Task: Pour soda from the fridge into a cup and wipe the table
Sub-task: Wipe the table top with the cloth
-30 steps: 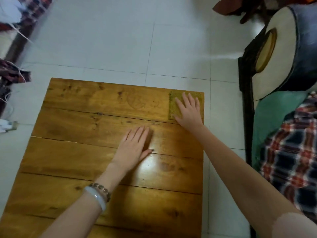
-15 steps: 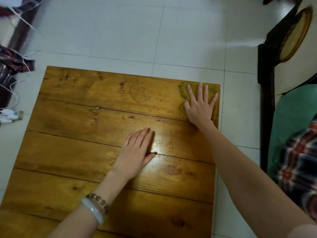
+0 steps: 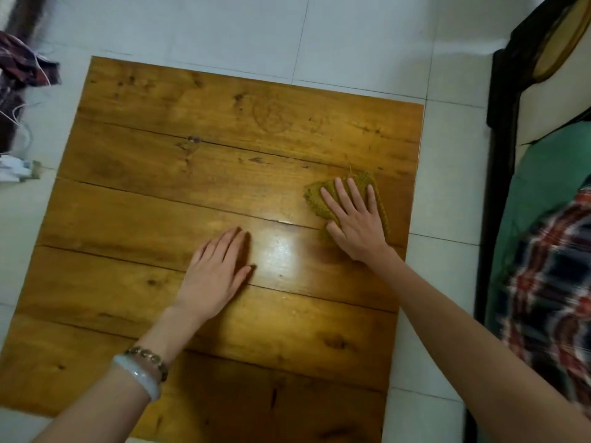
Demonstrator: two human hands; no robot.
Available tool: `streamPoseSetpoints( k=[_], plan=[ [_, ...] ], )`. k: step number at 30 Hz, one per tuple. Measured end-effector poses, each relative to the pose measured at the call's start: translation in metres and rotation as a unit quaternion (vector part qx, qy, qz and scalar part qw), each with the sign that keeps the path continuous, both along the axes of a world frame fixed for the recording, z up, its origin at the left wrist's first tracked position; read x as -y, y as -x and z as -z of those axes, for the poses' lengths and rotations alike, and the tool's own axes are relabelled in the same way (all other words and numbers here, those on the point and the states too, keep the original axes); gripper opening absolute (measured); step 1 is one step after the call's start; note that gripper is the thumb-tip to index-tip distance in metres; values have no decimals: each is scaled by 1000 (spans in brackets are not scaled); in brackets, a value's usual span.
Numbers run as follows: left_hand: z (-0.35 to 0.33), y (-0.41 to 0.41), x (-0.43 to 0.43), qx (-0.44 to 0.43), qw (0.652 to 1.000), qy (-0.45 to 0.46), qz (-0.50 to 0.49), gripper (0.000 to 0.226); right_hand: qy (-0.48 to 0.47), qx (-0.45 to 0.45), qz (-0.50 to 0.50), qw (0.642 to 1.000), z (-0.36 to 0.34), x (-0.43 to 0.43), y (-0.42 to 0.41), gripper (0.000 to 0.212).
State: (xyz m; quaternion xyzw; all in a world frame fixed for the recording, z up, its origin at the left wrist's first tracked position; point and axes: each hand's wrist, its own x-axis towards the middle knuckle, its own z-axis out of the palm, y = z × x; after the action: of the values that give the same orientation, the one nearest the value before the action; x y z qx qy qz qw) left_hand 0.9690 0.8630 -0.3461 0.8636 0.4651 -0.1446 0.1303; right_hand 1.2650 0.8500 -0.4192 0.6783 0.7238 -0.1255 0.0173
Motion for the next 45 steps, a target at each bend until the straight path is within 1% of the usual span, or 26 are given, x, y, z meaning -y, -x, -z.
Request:
streamPoseSetpoints(
  k=[5,7,10,14,16,21,25,29,34,38,40,42,45],
  plan=[
    [4,33,36,9,1000,10,-1,65,0,-9,-16,1000,0,68,39,59],
    [6,49,52,17,999,20,-21,64,4,-3,-18,1000,1,91,62,59],
    [4,74,75,31,997,38,-62,61,-2,15,-6,1000,2,116,94,60],
    [0,113,99,31,997,47,-50,59,-6,18,25,1000,3,139,122,61],
    [1,133,109,23,997,53,-54,63,-6,12,42,999,2,150,137,61],
    [10,169,131,-15,994,71,-82,88,7,21,78,997,3,165,175,64],
    [16,186,137,-21,991,74,-110,98,2,22,63,998,1,142,200,63],
    [22,199,135,-20,988,77,-133,106,-11,20,60,998,2,96,242,61],
    [27,214,139,-6,984,68,-164,114,1,17,-6,1000,3,31,293,62],
    [30,217,142,19,981,62,-182,120,11,9,-37,999,1,10,309,63],
    [29,216,142,44,977,71,-195,125,20,19,-70,997,-2,15,305,63],
    [26,217,140,65,973,87,-205,129,27,32,-132,990,-4,36,306,61],
    [21,220,140,64,974,101,-195,132,33,6,-186,982,-5,92,305,59]
  ],
)
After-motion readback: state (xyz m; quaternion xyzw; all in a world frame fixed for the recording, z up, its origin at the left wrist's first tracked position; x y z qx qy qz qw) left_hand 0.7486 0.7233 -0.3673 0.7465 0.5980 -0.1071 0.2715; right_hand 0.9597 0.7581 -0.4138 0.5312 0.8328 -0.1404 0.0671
